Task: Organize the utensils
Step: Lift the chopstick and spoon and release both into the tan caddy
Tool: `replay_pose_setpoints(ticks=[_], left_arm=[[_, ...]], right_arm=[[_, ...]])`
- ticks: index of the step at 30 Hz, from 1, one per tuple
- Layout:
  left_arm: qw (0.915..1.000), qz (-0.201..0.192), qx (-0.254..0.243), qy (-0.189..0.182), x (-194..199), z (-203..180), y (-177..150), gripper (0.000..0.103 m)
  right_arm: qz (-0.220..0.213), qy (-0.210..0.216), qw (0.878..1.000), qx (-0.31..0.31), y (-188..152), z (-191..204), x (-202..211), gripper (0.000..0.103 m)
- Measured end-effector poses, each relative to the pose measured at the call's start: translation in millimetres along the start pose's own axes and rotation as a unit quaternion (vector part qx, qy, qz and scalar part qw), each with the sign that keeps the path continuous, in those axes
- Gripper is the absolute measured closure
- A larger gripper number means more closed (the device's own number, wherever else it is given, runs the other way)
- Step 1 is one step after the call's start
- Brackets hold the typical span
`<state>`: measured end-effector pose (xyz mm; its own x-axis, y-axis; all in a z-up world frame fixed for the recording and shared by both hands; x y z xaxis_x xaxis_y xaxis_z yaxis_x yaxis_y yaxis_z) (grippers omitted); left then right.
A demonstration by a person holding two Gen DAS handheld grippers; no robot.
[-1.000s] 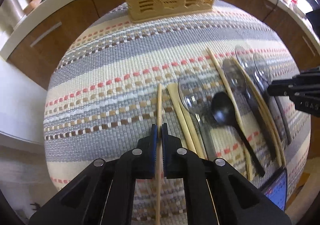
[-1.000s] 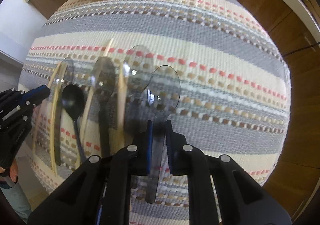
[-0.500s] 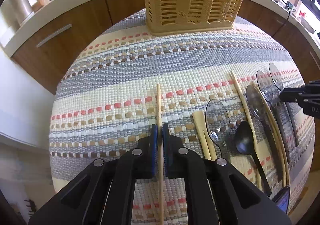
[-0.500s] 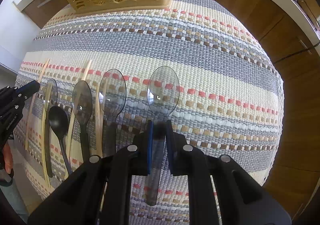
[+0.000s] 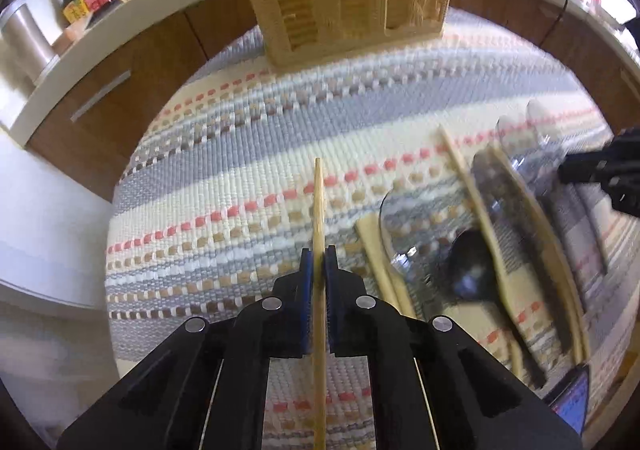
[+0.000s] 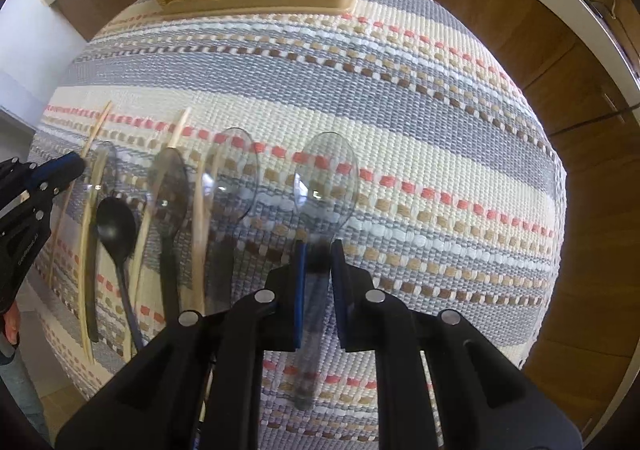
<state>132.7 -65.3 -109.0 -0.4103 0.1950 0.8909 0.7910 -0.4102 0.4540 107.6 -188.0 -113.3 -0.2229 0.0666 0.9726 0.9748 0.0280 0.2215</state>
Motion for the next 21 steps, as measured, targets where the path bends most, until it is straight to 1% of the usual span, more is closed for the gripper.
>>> replay_pose_setpoints(ticks=[3, 5, 7, 10, 14, 18, 19, 21], left_arm=[[0.9986, -0.048, 0.014, -0.017, 23.4, -0.2, 13.0, 0.099], [0.9956, -0.087, 0.022, -0.028, 47.1, 1.3, 24.4, 0.099], [0.9910, -0.125, 0.028, -0.040, 69.3, 0.8, 37.4, 0.099], [0.9837, -0.169, 0.034, -0.050, 97.0, -0.6, 54.4, 0.099], [0.9701, -0.230, 0.040, -0.067, 132.2, -0.3, 76.5, 0.099], [0.9531, -0.290, 0.046, -0.075, 161.1, 5.4, 105.7, 0.099], [0.9470, -0.307, 0.051, -0.079, 169.7, 9.1, 115.7, 0.099], [0.9380, -0.331, 0.058, -0.083, 181.8, 13.6, 129.9, 0.099]], right_arm=[[-0.023, 0.015, 1.000, 0.004, 0.3, 1.0, 12.7, 0.093], [-0.045, 0.027, 0.999, 0.004, 0.7, 0.1, 27.4, 0.093], [-0.076, 0.042, 0.996, 0.007, 5.2, -0.3, 46.8, 0.093], [-0.120, 0.065, 0.991, 0.012, 12.3, -0.5, 76.9, 0.093], [-0.181, 0.089, 0.979, 0.015, 23.7, 2.3, 116.4, 0.093], [-0.249, 0.122, 0.961, 0.007, 43.3, 2.7, 160.9, 0.093], [-0.265, 0.129, 0.956, 0.004, 48.3, 2.1, 170.4, 0.093], [-0.301, 0.134, 0.944, -0.003, 61.6, -2.2, 188.8, 0.093]])
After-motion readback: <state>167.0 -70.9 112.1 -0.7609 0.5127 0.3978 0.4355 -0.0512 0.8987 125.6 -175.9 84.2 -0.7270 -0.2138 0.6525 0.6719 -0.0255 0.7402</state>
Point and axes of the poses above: each gripper's, at about its wrist camera, not at the fingertips, and x roughly against the way its jaws point, z to its left, y to its top, the point moved 7 cm from there along -x, roughly the way its jaws point, and after that the axes turned 5 degrees about -y, right-handed, at the moved point
